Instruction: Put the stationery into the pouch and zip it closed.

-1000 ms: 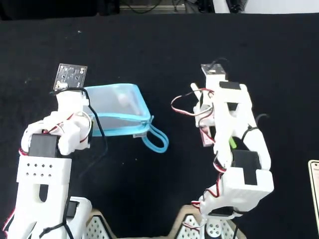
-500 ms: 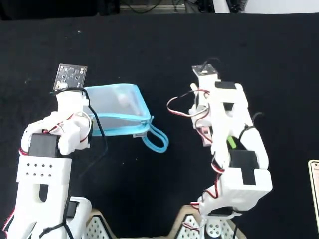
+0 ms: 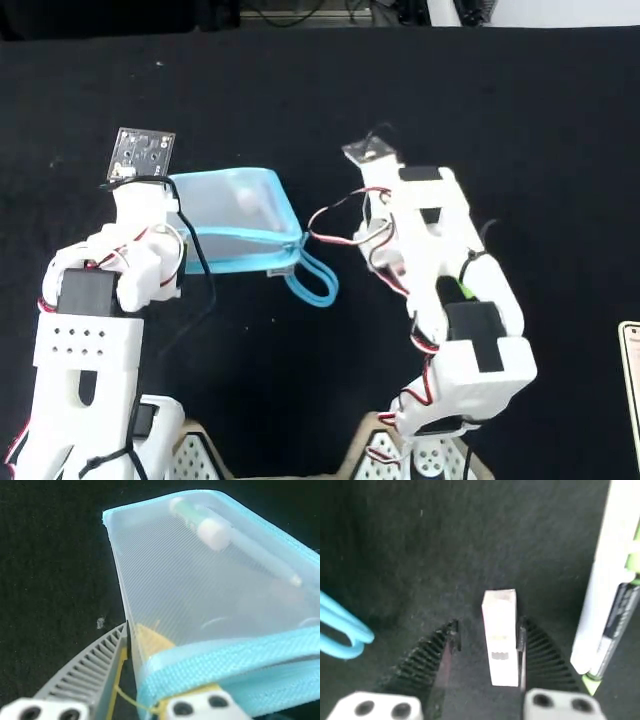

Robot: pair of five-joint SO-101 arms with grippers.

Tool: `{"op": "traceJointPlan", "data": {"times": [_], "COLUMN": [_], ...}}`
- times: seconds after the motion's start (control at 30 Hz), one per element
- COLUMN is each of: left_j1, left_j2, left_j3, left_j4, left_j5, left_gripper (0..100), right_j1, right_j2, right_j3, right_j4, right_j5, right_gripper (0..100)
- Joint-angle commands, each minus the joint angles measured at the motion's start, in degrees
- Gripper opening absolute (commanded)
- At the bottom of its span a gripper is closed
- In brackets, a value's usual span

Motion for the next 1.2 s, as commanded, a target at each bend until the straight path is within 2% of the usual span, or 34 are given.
{"op": "traceJointPlan", "data": {"times": [0.0, 0.23, 0.4, 0.5, 0.6, 0.63, 0.77, 1.03, 1.1, 1.17], "left_j1": [0.13, 0.04, 0.04, 0.04, 0.04, 0.04, 0.04, 0.04, 0.04, 0.04], "left_j2": [0.35, 0.35, 0.35, 0.35, 0.35, 0.35, 0.35, 0.35, 0.35, 0.35], "left_j3": [1.63, 1.63, 1.71, 1.8, 1.8, 1.8, 1.8, 1.8, 1.8, 1.8], "left_j4": [-0.35, -0.35, -0.35, -0.35, -0.35, -0.35, -0.35, -0.35, -0.35, -0.35], "left_j5": [0.0, 0.0, 0.0, 0.0, 0.0, 0.0, 0.0, 0.0, 0.0, 0.0], "left_gripper": [3, 3, 3, 3, 3, 3, 3, 3, 3, 3], "right_j1": [-0.79, -0.26, -0.35, -0.35, -0.35, -0.35, -0.44, -0.79, -0.79, -0.79], "right_j2": [-0.92, -1.63, 3.21, 5.23, 5.76, 5.67, 2.86, -4.62, -3.82, -2.51], "right_j3": [-2.77, -1.71, -1.01, -2.51, -2.86, -2.86, -2.51, -2.33, -1.98, -1.89], "right_j4": [3.25, 0.35, -2.9, -2.64, -2.73, -2.81, -2.55, 2.11, 1.76, 1.76], "right_j5": [0.53, 0.62, 5.8, 5.1, 3.78, 2.81, -5.01, -30.42, -33.14, -32.18], "right_gripper": [17.4, 17.7, 17.4, 16.8, 5.5, 0.4, 1.1, 1.1, 1.2, 1.5]}}
